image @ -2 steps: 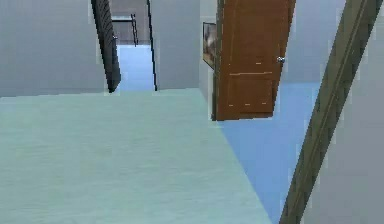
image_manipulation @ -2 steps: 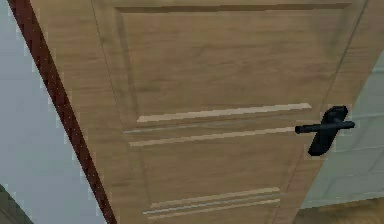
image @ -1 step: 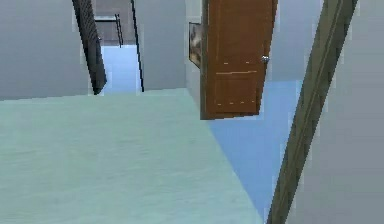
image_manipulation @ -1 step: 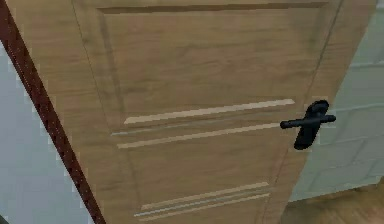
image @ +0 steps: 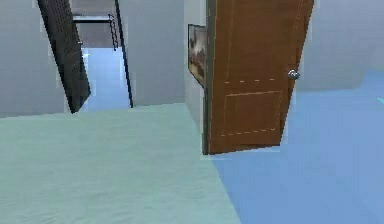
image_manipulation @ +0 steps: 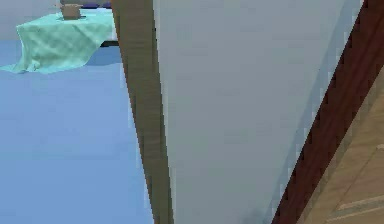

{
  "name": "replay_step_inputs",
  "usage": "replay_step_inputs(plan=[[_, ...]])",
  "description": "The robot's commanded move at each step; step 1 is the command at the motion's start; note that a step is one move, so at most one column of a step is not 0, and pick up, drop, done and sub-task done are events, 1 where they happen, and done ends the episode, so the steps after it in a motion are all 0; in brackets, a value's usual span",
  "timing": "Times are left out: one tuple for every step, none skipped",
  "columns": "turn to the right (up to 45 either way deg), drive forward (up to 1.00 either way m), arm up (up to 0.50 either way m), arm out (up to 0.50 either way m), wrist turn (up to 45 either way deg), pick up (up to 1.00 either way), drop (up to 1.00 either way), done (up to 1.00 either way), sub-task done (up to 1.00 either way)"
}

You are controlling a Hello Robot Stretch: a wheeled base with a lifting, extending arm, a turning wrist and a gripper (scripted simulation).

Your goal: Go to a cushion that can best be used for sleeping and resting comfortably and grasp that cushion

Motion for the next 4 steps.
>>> replay_step_inputs(plan=[[18.0,0.00,0.00,0.00,0.0,0.00,0.00,0.00,0.00],[0.0,0.40,0.00,0.00,0.0,0.00,0.00,0.00,0.00],[3.0,0.00,0.00,0.00,0.0,0.00,0.00,0.00,0.00],[0.0,0.20,0.00,0.00,0.0,0.00,0.00,0.00,0.00]])
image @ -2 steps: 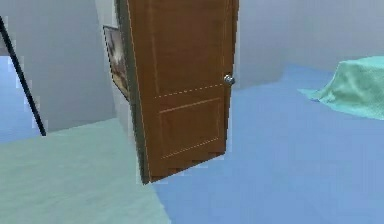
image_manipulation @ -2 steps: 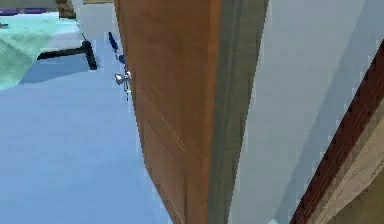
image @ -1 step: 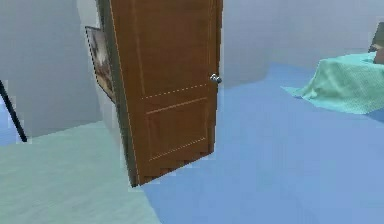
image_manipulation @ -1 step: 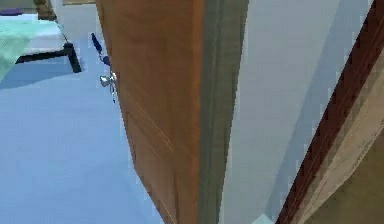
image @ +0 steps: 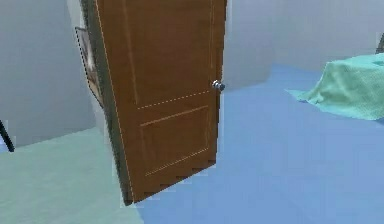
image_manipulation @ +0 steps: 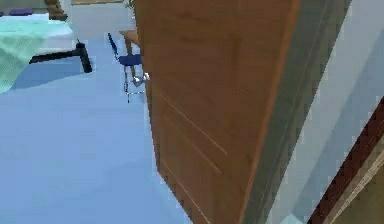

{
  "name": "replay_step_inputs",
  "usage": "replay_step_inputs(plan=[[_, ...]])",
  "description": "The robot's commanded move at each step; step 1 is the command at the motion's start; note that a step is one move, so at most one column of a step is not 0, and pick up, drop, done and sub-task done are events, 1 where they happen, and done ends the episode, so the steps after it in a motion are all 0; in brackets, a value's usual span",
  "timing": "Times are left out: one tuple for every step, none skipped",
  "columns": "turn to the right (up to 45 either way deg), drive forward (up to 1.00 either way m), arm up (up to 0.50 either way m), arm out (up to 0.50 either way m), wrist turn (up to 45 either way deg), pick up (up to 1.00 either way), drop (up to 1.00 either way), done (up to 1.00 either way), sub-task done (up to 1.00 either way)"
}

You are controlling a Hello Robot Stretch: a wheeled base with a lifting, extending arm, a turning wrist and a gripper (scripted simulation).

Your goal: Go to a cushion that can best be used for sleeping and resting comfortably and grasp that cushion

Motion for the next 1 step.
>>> replay_step_inputs(plan=[[42.0,0.00,0.00,0.00,0.0,0.00,0.00,0.00,0.00]])
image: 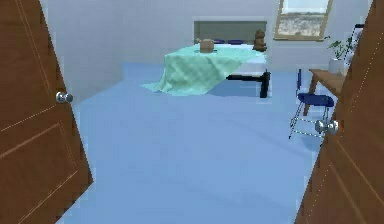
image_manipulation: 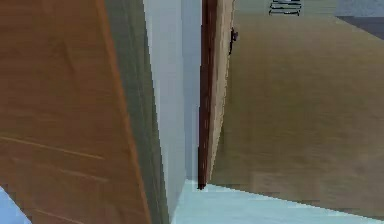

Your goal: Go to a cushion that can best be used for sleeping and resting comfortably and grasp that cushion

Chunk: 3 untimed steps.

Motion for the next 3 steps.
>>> replay_step_inputs(plan=[[0.0,0.85,0.00,0.00,0.0,0.00,0.00,0.00,0.00],[15.0,0.00,0.00,0.00,0.0,0.00,0.00,0.00,0.00],[0.0,0.50,0.00,0.00,0.0,0.00,0.00,0.00,0.00]])
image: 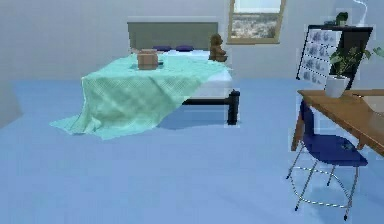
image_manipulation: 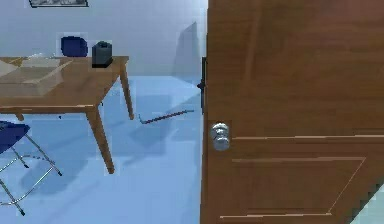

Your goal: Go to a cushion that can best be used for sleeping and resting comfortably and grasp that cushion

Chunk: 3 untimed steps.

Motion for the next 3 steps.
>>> replay_step_inputs(plan=[[21.0,0.00,0.00,0.00,0.0,0.00,0.00,0.00,0.00],[0.0,0.40,0.00,0.00,0.0,0.00,0.00,0.00,0.00],[0.0,1.00,0.00,0.00,0.0,0.00,0.00,0.00,0.00]])
